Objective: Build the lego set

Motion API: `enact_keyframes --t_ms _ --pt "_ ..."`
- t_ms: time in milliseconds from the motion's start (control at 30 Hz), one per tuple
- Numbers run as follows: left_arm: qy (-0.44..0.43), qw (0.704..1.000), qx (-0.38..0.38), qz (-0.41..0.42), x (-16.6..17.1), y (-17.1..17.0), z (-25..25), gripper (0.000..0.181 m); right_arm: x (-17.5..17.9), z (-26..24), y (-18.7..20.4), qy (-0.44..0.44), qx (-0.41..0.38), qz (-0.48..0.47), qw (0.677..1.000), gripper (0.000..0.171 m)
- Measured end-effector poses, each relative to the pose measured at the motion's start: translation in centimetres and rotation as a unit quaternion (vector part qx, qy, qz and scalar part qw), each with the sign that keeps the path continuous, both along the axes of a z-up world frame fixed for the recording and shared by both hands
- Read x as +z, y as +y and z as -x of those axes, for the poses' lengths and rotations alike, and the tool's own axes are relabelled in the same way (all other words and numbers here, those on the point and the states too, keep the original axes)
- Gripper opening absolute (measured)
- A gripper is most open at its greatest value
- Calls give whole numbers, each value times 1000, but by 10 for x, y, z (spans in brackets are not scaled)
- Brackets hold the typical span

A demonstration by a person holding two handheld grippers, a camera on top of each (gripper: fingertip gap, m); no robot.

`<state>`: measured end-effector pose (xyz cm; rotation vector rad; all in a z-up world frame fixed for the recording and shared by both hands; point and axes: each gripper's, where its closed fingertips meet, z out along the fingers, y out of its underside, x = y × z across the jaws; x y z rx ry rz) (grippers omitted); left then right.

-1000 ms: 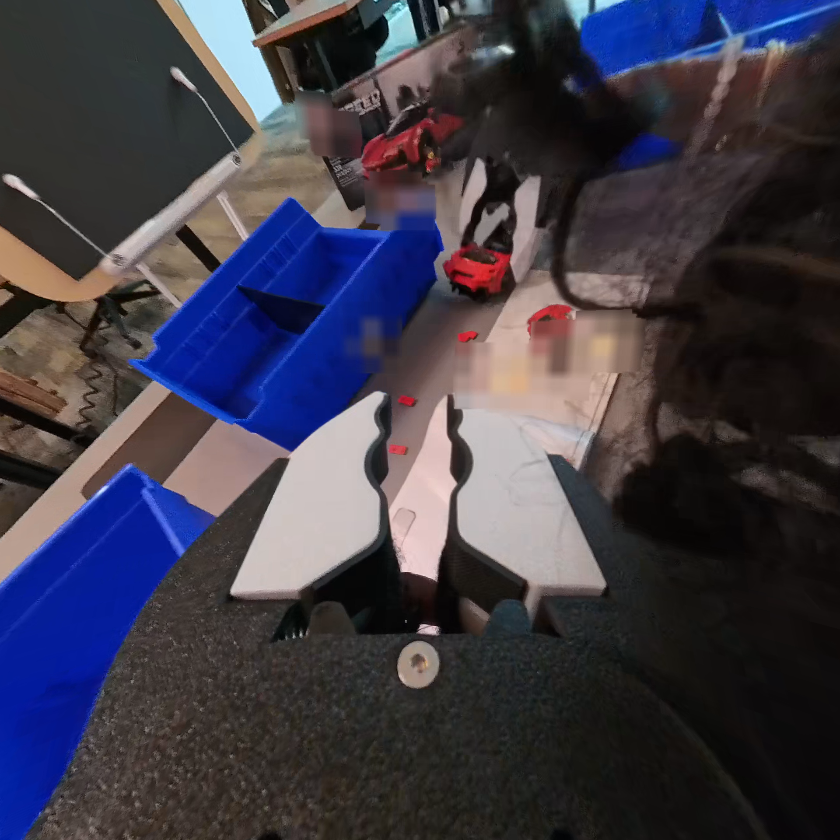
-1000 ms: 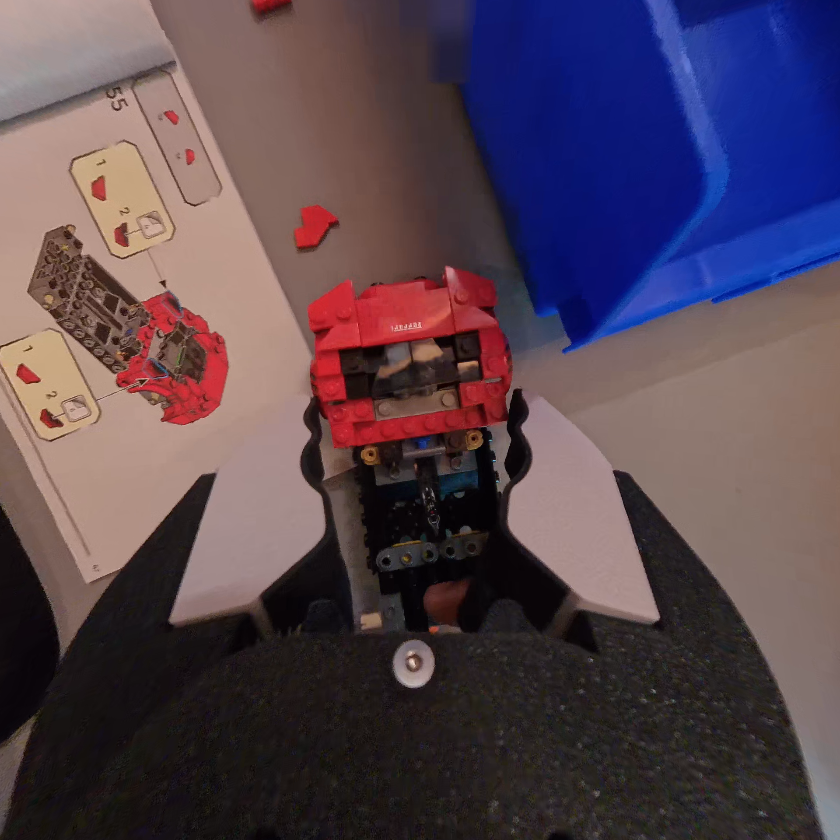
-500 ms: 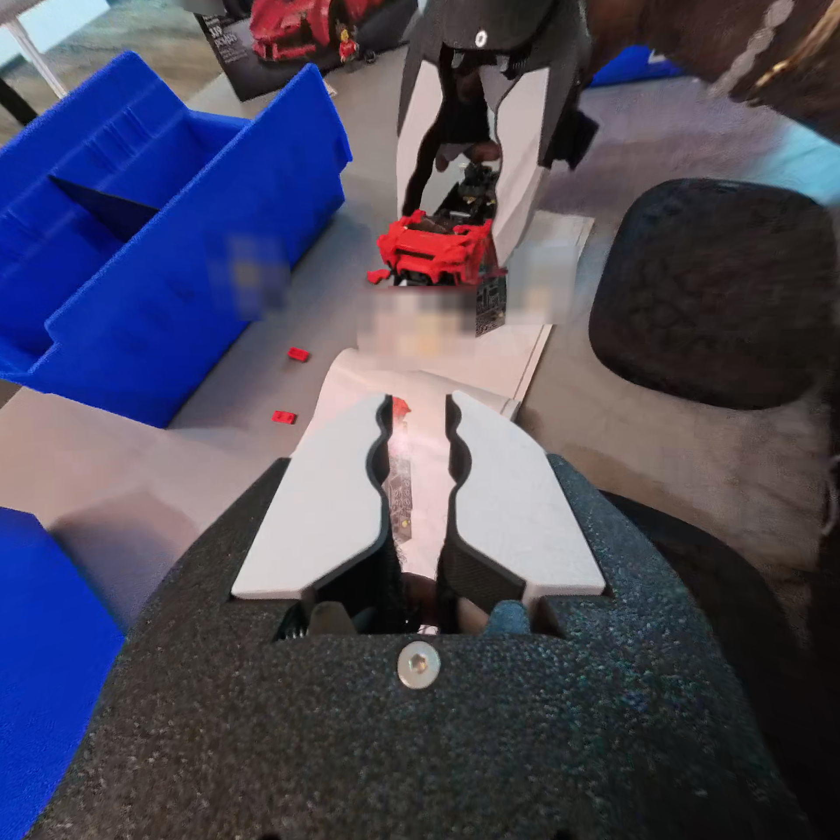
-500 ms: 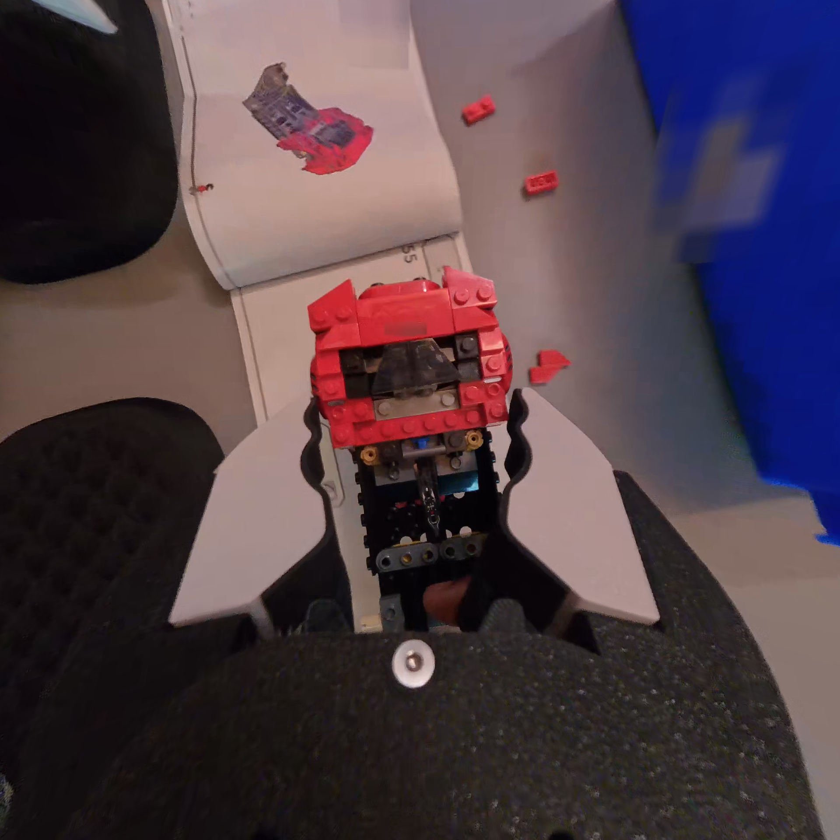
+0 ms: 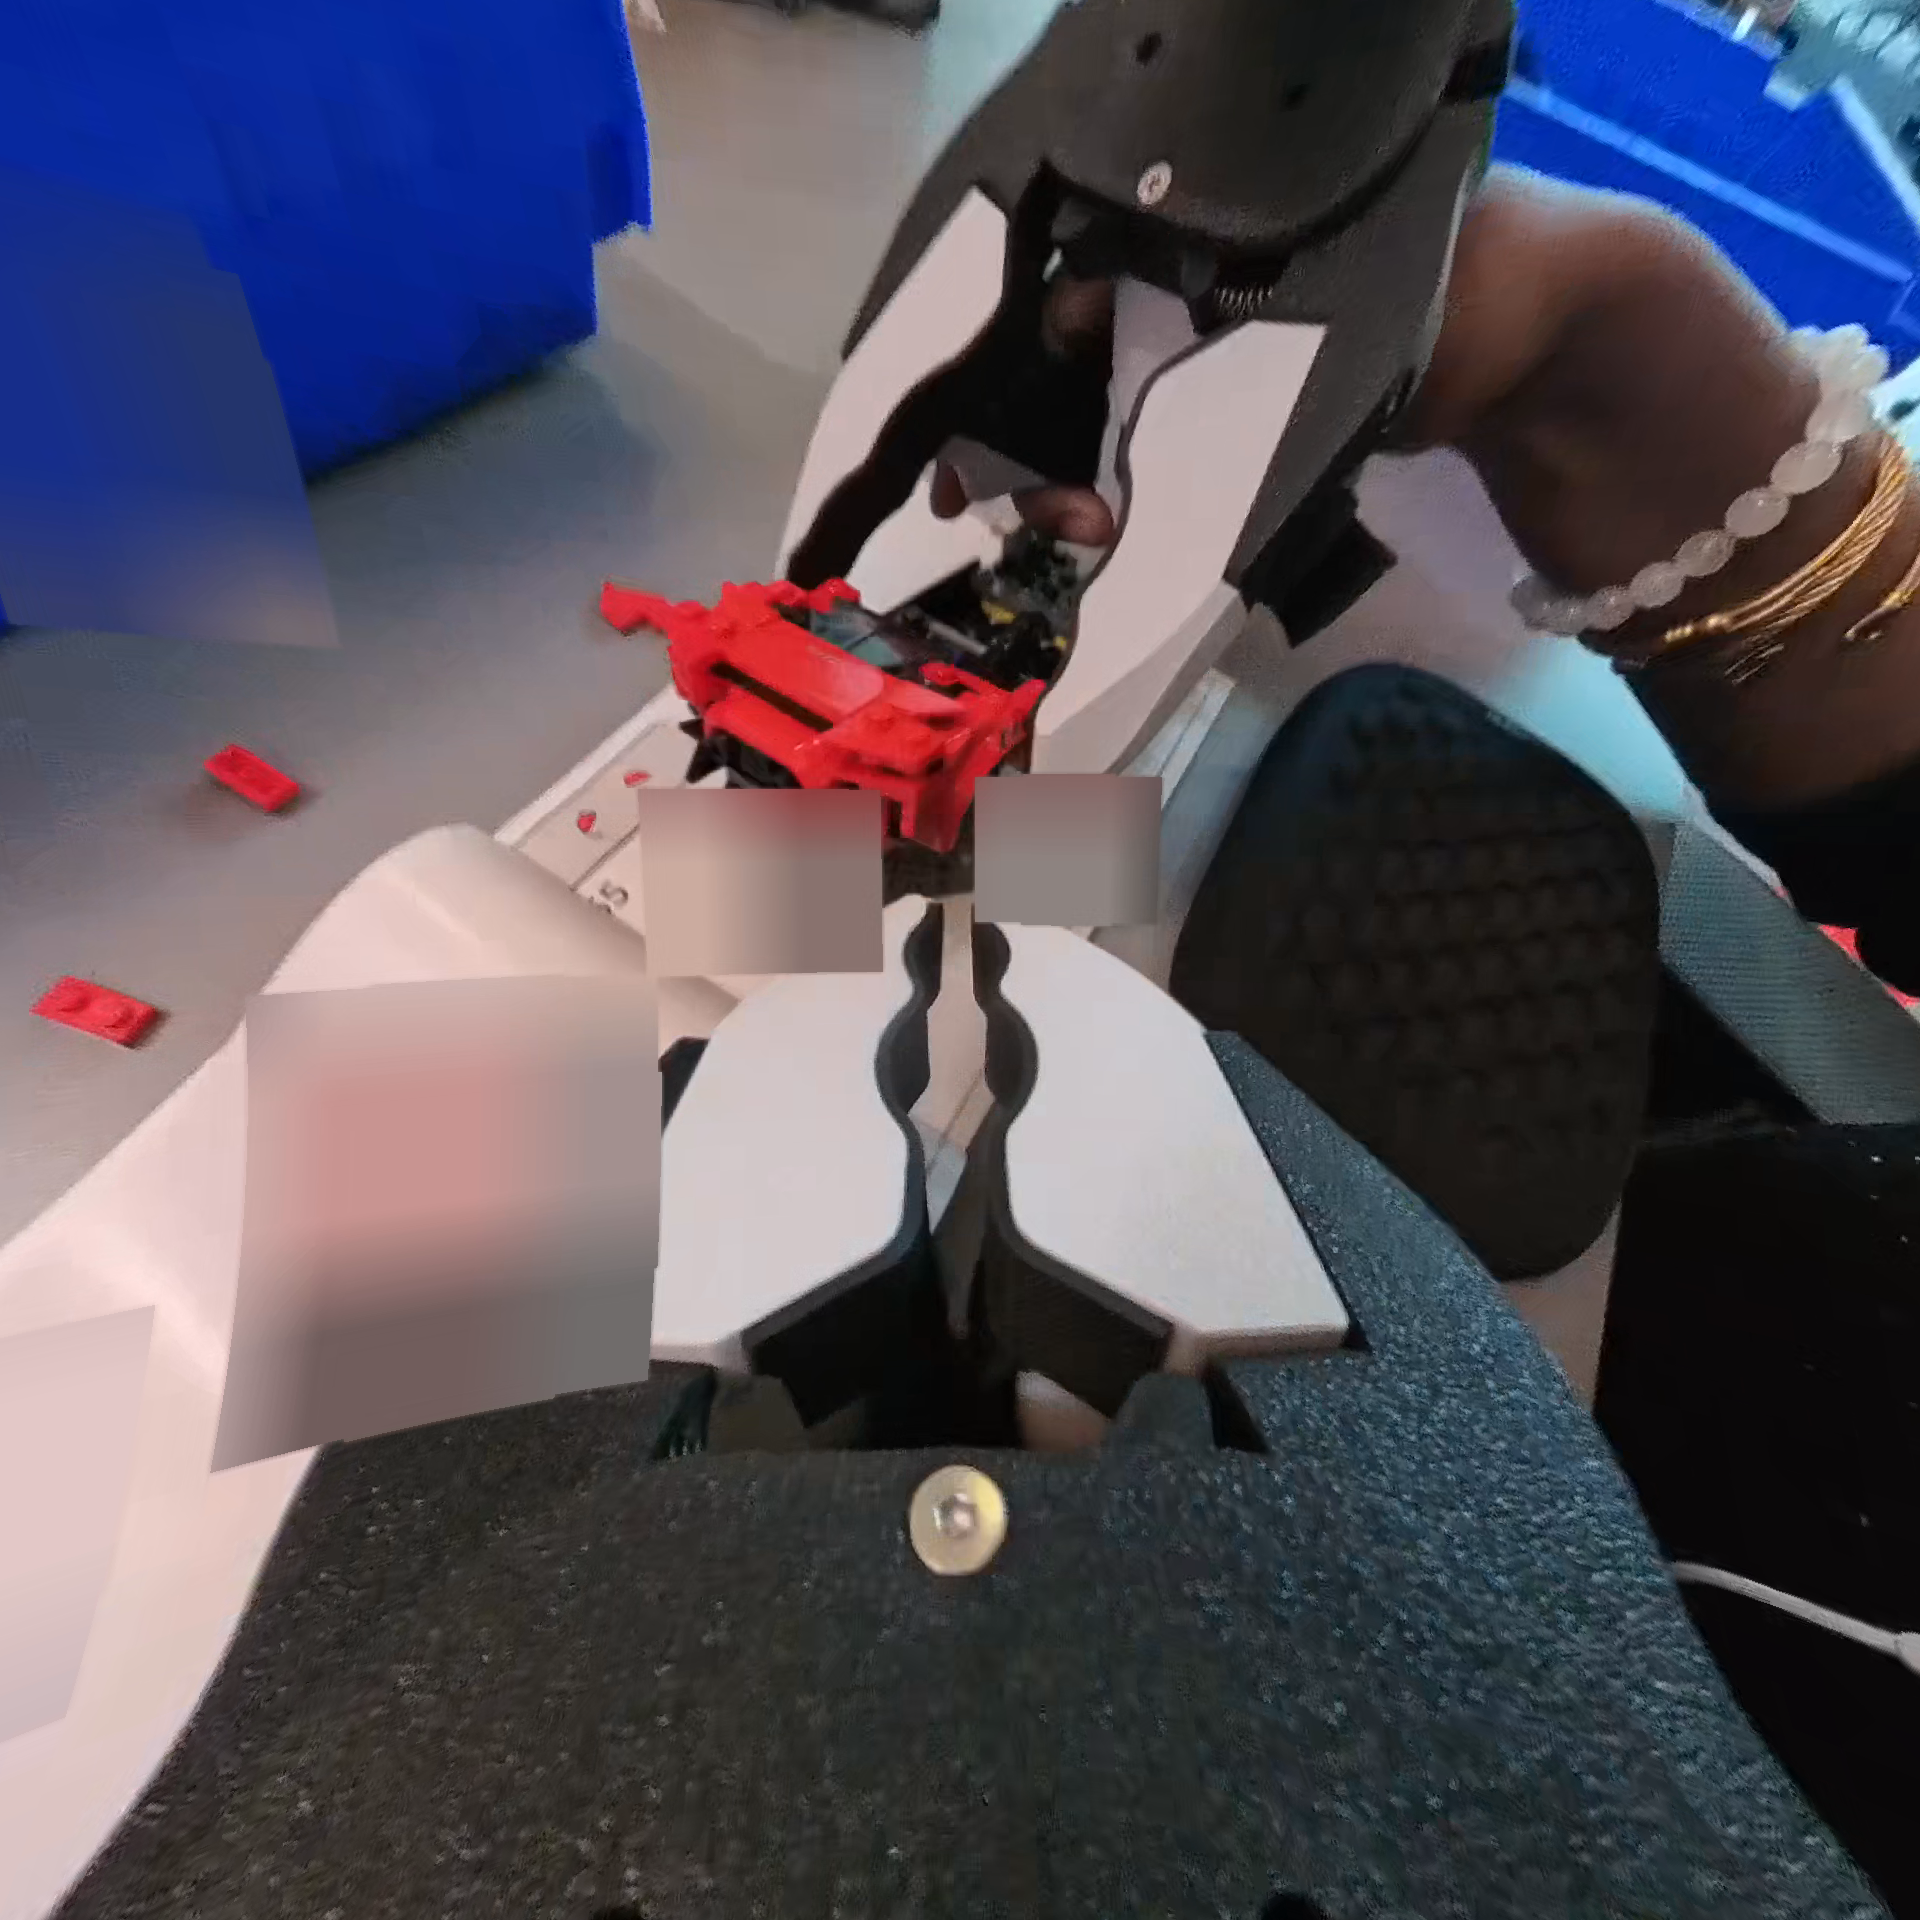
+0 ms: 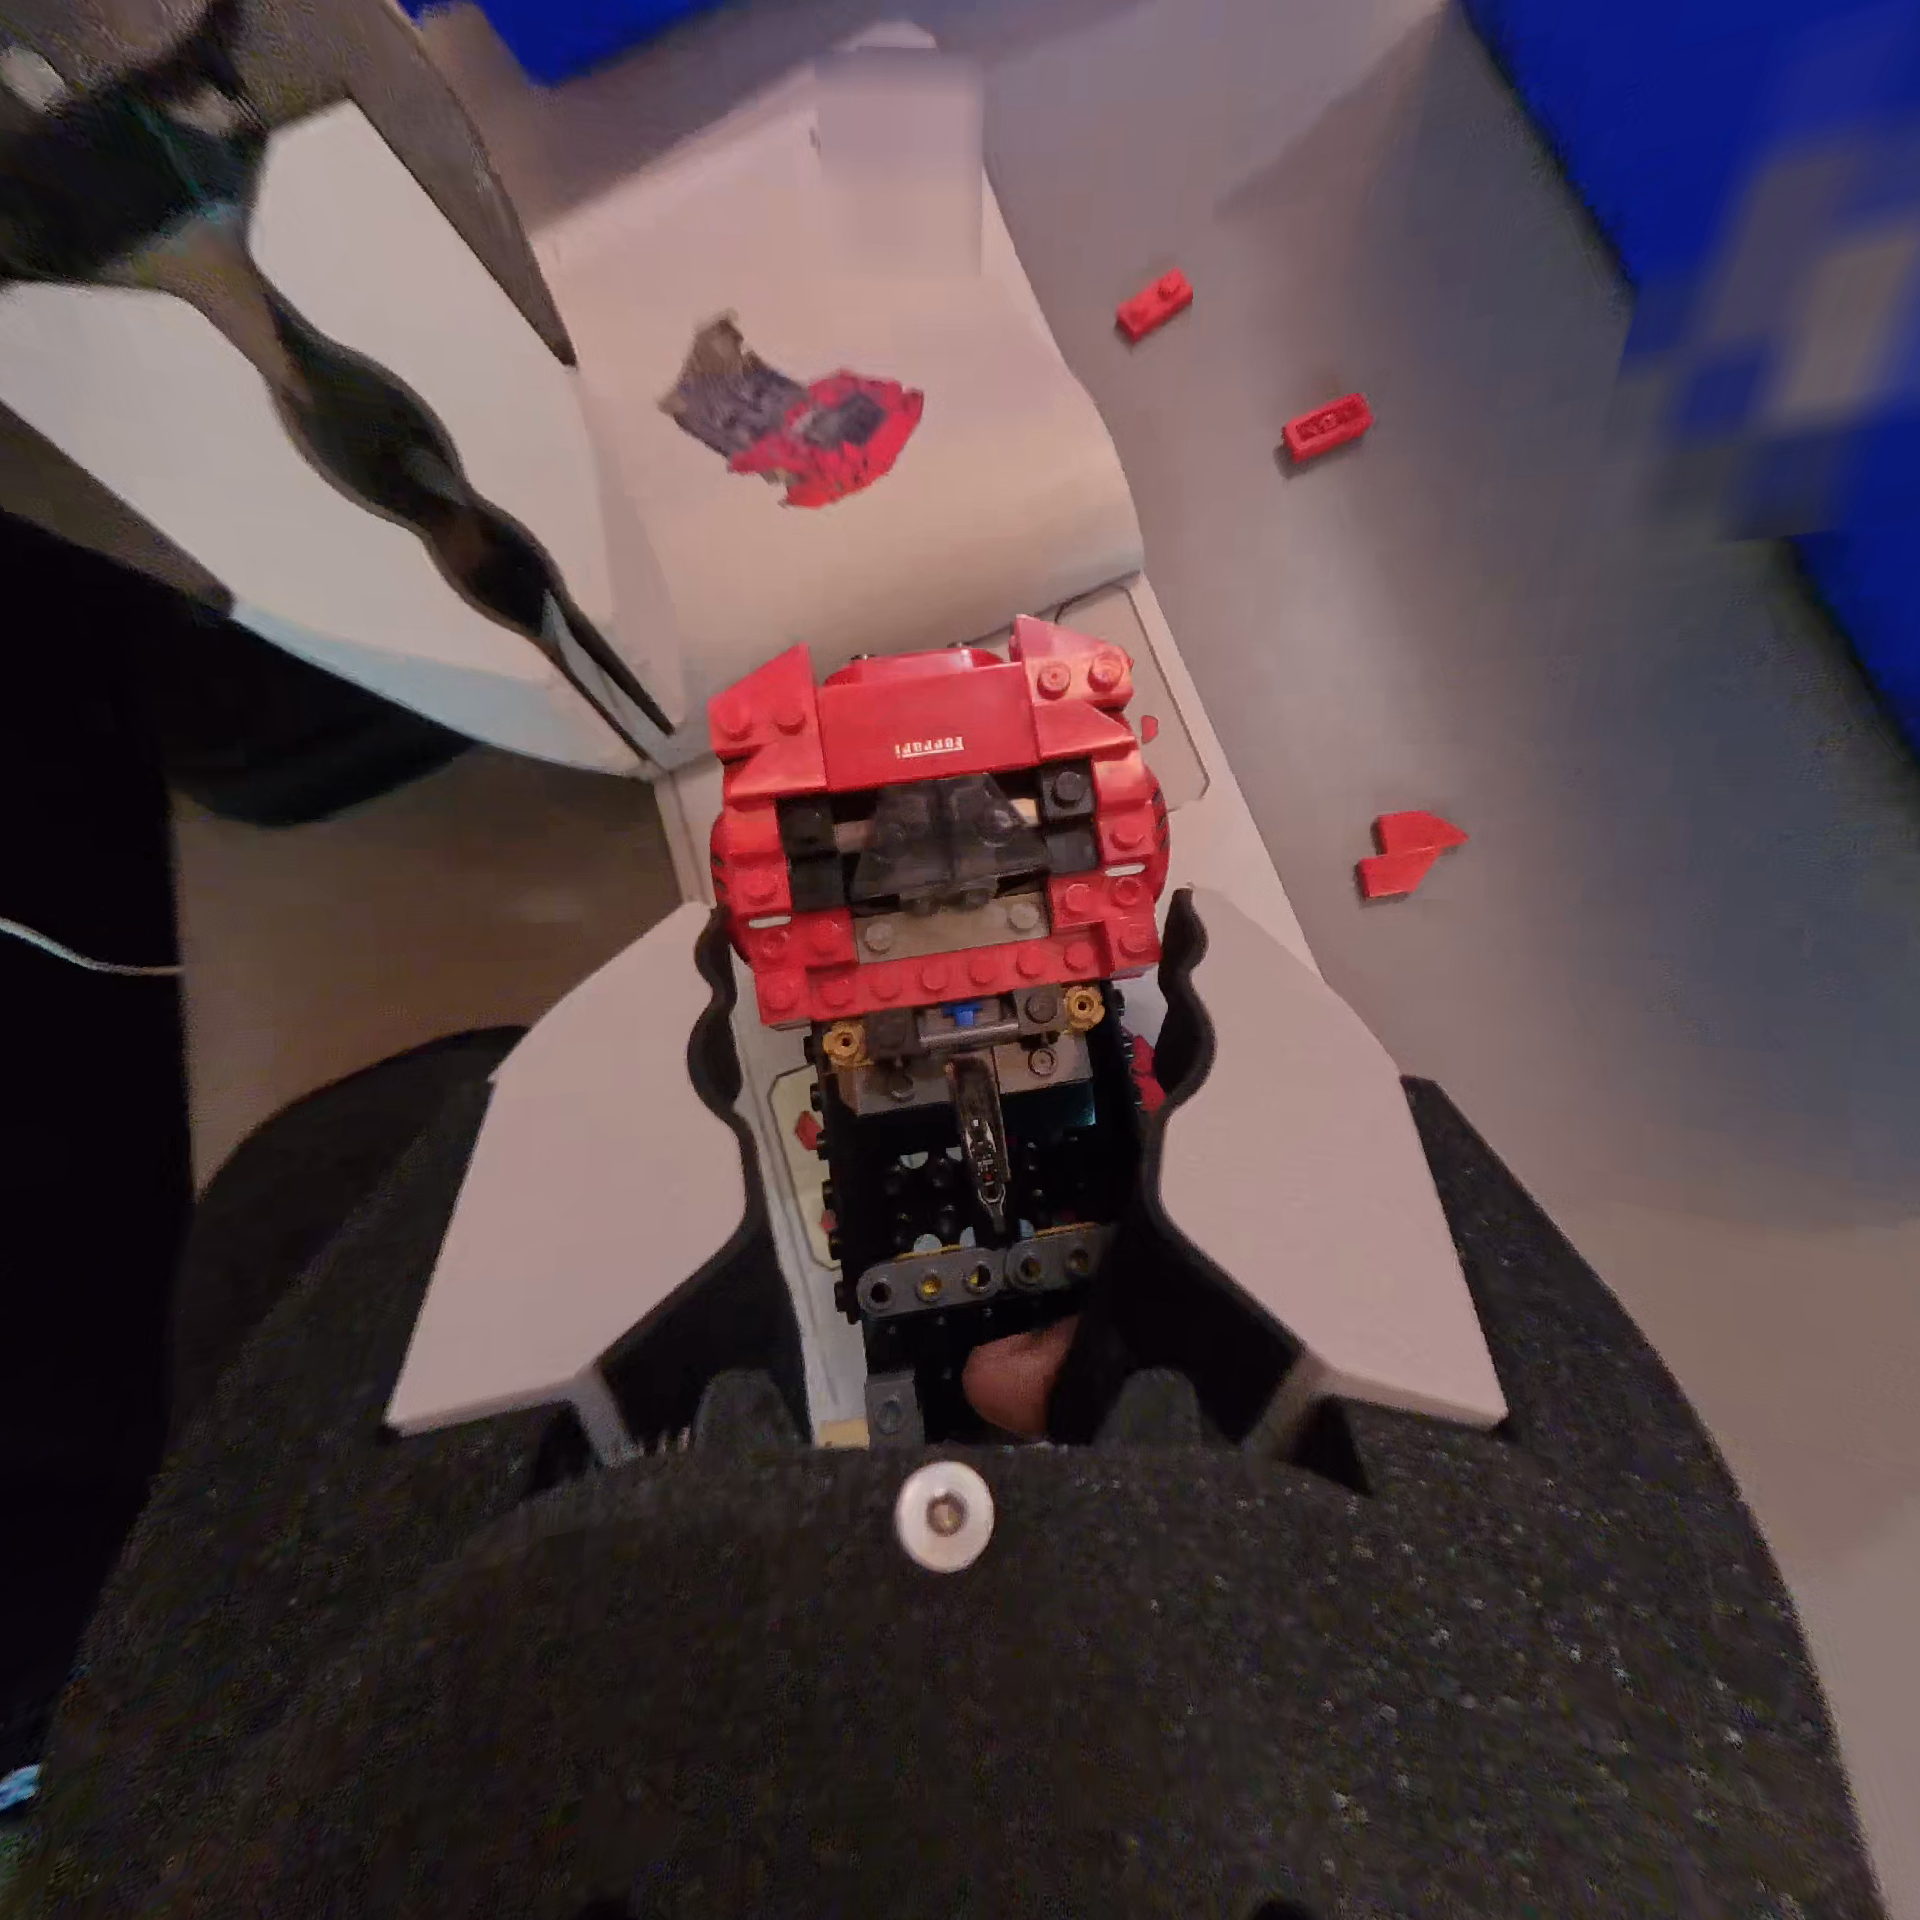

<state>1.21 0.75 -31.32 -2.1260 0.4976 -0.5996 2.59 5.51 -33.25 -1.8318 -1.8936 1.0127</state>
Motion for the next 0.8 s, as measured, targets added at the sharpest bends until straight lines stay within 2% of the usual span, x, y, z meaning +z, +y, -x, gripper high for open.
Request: enact_keyframes --t_ms 167,367,567,800 --pt "30 994 3 -102 18 10 0 3 10 -5 -3 33 0 46 998 78" --pt "52 991 -15 -126 15 11 -8 2 4 -4 -6 40 10 52 998 78" --pt "62 992 -17 -108 9 11 -8 2 1 -4 -5 39 15 35 999 78" --pt "124 992 -32 -10 -27 9 -7 2 -25 -17 4 -9 56 -98 994 78"
